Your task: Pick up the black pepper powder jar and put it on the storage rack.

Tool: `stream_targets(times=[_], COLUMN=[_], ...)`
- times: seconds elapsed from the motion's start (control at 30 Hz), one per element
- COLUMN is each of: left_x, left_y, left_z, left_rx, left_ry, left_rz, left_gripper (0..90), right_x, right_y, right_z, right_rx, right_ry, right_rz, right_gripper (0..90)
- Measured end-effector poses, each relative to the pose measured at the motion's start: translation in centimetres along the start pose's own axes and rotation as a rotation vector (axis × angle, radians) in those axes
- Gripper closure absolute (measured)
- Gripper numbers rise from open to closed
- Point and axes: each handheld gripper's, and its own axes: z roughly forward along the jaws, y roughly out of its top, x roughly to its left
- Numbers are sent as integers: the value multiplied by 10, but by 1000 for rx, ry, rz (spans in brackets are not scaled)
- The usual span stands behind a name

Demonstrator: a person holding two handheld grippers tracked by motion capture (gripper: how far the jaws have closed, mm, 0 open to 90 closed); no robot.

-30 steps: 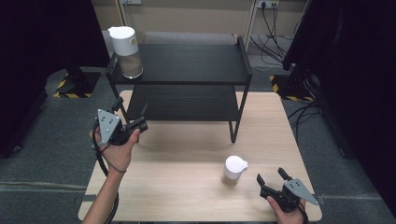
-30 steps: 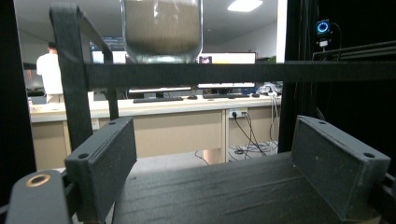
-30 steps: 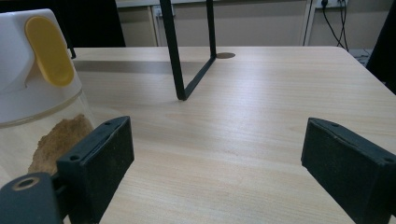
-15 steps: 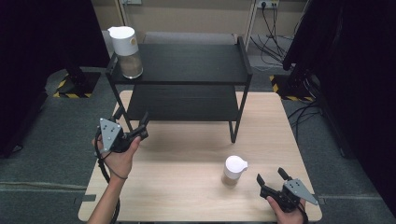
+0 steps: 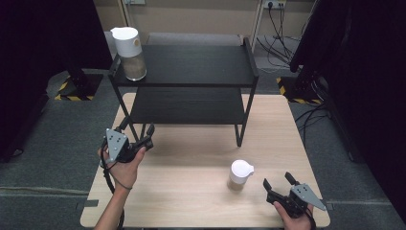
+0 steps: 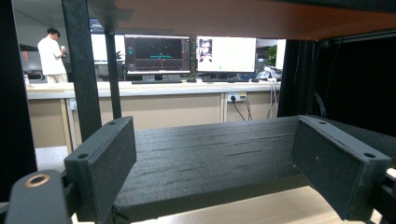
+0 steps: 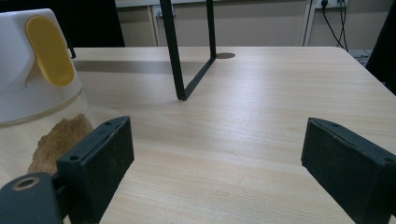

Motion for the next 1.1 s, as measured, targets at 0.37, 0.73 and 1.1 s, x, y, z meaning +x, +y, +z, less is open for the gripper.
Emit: stream_targets(times=[0.37,0.73,1.1], left_x=[-1,-3,-3], left_y=[-15,-30,-49], left_z=[-4,-8,-13], left_rx=[22,50,108], left_ry=[-6,-13,-17], left_rz=[-1,-9,-42], left_gripper=[136,136,136], right_x=[0,0,0], right_y=[0,0,0], right_z=[0,0,0], right_rx=[0,0,0], right_ry=[0,1,1], right_rz=[-1,-1,-2], right_gripper=[96,96,96])
